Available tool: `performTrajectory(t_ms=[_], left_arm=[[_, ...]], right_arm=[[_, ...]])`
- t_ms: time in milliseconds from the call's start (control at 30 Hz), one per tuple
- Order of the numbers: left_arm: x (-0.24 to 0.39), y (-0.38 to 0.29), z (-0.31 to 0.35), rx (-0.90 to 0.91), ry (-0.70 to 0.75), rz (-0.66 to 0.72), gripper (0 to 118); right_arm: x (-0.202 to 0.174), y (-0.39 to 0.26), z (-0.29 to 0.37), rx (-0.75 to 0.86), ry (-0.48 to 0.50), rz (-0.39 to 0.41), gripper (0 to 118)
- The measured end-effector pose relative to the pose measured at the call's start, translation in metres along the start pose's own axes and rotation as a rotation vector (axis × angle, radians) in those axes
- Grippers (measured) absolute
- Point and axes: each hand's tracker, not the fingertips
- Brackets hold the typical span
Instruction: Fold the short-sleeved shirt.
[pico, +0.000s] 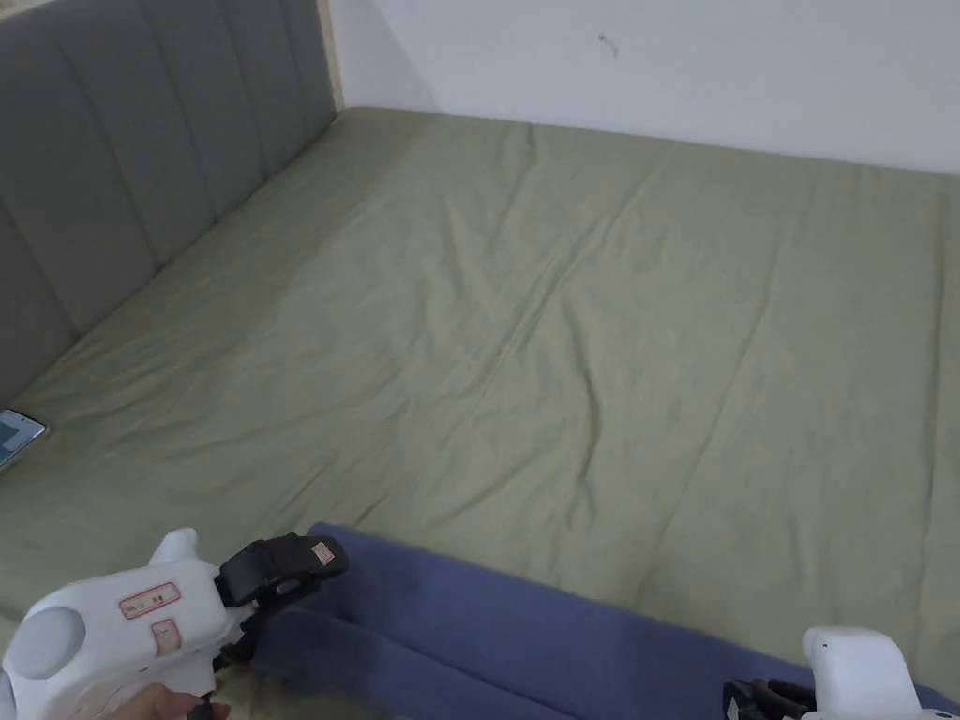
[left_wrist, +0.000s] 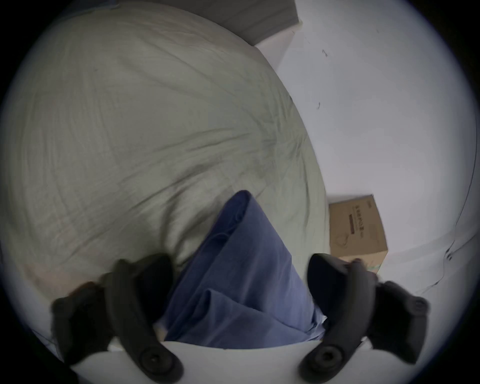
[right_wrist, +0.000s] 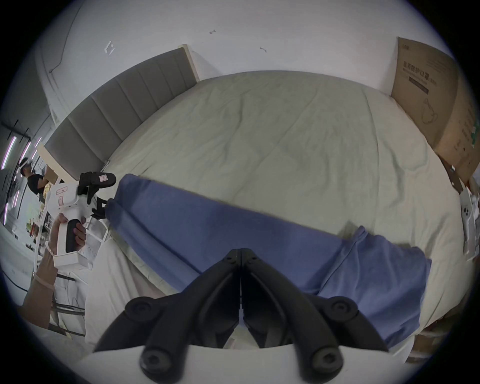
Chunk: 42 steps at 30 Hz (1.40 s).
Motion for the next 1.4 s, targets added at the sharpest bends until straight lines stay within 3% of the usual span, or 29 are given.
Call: performTrajectory(t_ms=[67, 133, 233, 300, 433, 733, 833, 900, 933, 967, 1000, 1033, 1067, 1200, 1267, 1333, 1367, 1400], left_arm=[[-0.009, 0.002, 0.001, 0.042, 0.102, 0.01, 6], [-0.011, -0.007, -0.007, 0.012, 0.046, 0.04, 6], [0.007, -0.008, 0.0, 0.029, 0.094, -0.073, 6], [0.028, -0.008, 0.01, 0.021, 0.099, -0.069, 6], [0.073, -0.007, 0.028, 0.062, 0.023, -0.186, 6], [0.254, -0.116, -0.002, -0.103, -0.158, -0.754, 6], [0.271, -0.168, -0.044, -0.175, -0.167, -0.821, 6], [0.273, -0.202, -0.075, -0.247, -0.168, -0.872, 11], [0.271, -0.217, -0.091, -0.288, -0.144, -0.888, 21], [0.268, -0.229, -0.105, -0.329, -0.127, -0.891, 36], [0.264, -0.238, -0.119, -0.384, -0.119, -0.877, 69], [0.258, -0.246, -0.131, -0.446, -0.117, -0.875, 93], [0.254, -0.251, -0.137, -0.485, -0.105, -0.859, 101], [0.246, -0.238, -0.128, -0.492, -0.09, -0.812, 98], [0.247, -0.216, -0.109, -0.415, -0.1, -0.772, 84], [0.247, -0.194, -0.088, -0.305, -0.111, -0.745, 20], [0.246, -0.187, -0.082, -0.248, -0.094, -0.742, 0], [0.244, -0.182, -0.079, -0.206, -0.02, -0.772, 0]], right_arm=[[0.007, -0.002, -0.001, -0.018, 0.005, -0.028, 1], [0.012, -0.004, -0.001, -0.021, -0.012, -0.035, 1], [0.023, -0.008, 0.002, -0.017, -0.045, -0.057, 1], [0.033, -0.01, 0.002, -0.025, -0.05, -0.087, 1], [0.048, -0.015, 0.014, 0.004, -0.074, -0.142, 1], [0.085, -0.03, 0.044, 0.079, -0.112, -0.276, 1], [0.1, -0.04, 0.053, 0.098, -0.12, -0.338, 1], [0.11, -0.048, 0.058, 0.107, -0.13, -0.377, 1], [0.115, -0.052, 0.061, 0.108, -0.139, -0.397, 1], [0.12, -0.056, 0.063, 0.106, -0.142, -0.408, 1], [0.124, -0.06, 0.066, 0.103, -0.151, -0.423, 1], [0.128, -0.064, 0.069, 0.106, -0.159, -0.437, 1], [0.132, -0.068, 0.072, 0.11, -0.161, -0.445, 1], [0.144, -0.079, 0.082, 0.126, -0.186, -0.495, 1], [0.148, -0.08, 0.085, 0.132, -0.187, -0.51, 1], [0.151, -0.08, 0.087, 0.135, -0.185, -0.523, 1], [0.151, -0.079, 0.088, 0.141, -0.171, -0.531, 1], [0.151, -0.078, 0.089, 0.146, -0.161, -0.532, 1]])
